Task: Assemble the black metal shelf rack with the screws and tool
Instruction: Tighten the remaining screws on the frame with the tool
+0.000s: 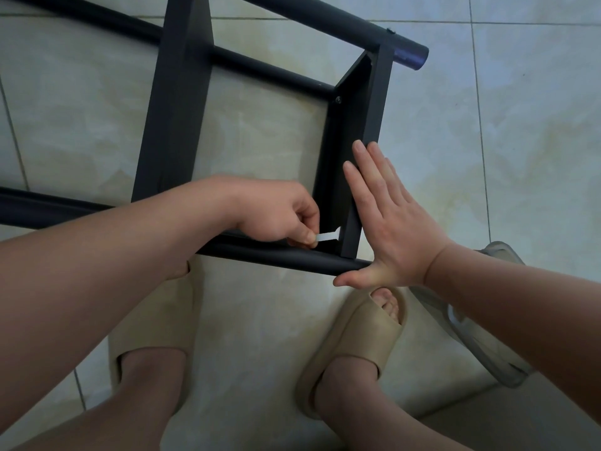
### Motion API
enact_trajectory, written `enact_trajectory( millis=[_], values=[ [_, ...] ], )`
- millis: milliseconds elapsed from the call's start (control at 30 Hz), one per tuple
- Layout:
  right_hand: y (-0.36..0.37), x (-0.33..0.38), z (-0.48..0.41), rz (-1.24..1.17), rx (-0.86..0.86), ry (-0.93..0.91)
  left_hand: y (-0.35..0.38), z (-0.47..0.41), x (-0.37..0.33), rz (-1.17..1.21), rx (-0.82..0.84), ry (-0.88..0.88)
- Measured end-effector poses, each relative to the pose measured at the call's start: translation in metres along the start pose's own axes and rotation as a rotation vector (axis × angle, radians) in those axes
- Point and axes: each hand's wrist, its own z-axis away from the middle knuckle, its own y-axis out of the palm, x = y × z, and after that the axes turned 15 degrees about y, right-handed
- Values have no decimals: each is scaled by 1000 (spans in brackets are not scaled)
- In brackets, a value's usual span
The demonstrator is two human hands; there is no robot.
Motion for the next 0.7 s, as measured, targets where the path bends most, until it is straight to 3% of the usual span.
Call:
enact_trajectory(
  millis=[267, 700],
  values=[
    [0, 0, 0, 17, -3, 0, 1, 2, -1, -16, 21, -24],
    [1, 0, 0, 10, -8, -2, -7, -3, -1, -4, -288, 13]
  ],
)
